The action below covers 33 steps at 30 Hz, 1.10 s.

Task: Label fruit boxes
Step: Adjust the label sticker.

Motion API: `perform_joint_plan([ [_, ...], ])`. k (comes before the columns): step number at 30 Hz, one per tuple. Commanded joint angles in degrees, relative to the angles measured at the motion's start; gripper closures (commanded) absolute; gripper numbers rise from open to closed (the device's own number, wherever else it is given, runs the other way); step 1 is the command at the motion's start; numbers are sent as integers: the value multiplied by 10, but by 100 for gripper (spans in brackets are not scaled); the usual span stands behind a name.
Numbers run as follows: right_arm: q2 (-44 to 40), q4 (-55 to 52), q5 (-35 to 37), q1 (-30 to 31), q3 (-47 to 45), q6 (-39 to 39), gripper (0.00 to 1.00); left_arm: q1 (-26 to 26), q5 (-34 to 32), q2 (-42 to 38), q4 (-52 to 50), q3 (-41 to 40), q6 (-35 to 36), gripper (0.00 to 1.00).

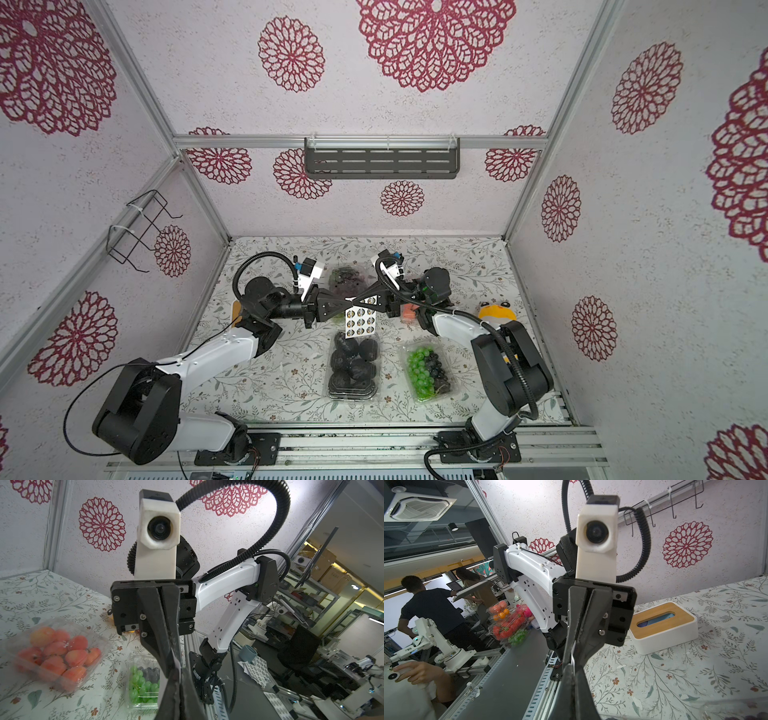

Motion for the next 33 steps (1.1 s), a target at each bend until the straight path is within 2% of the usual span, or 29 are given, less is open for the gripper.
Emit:
perform_joint_plan([
  [1,-12,67,10,1,15,33,100,-2,4,-6,17,-2,-3,74],
  [4,-14,66,12,0,15,33,100,-2,-11,-16,8,-11,10,61],
  [8,-14,65,14,0,15,32,100,-4,-41,-32,-92,-7,82,48],
  [13,-20,58,21,0,14,27,100,-25,-101,-35,-157,-10,145,49],
  [16,-27,14,27,1,18,-6,100,-35,-124,-41,-172,-16,162,49],
  [18,-34,-34,33,1,19,-45,100,-37,-129,-42,-171,-19,165,52],
  [23,-52,-112,44,1,18,-106,100,-39,-131,-45,-146,-26,158,77],
  [29,-67,-196,62,6,22,-172,100,-45,-146,-51,-153,-27,162,93],
  [33,-66,-218,61,12,24,-190,100,-46,-148,-53,-153,-25,162,98],
])
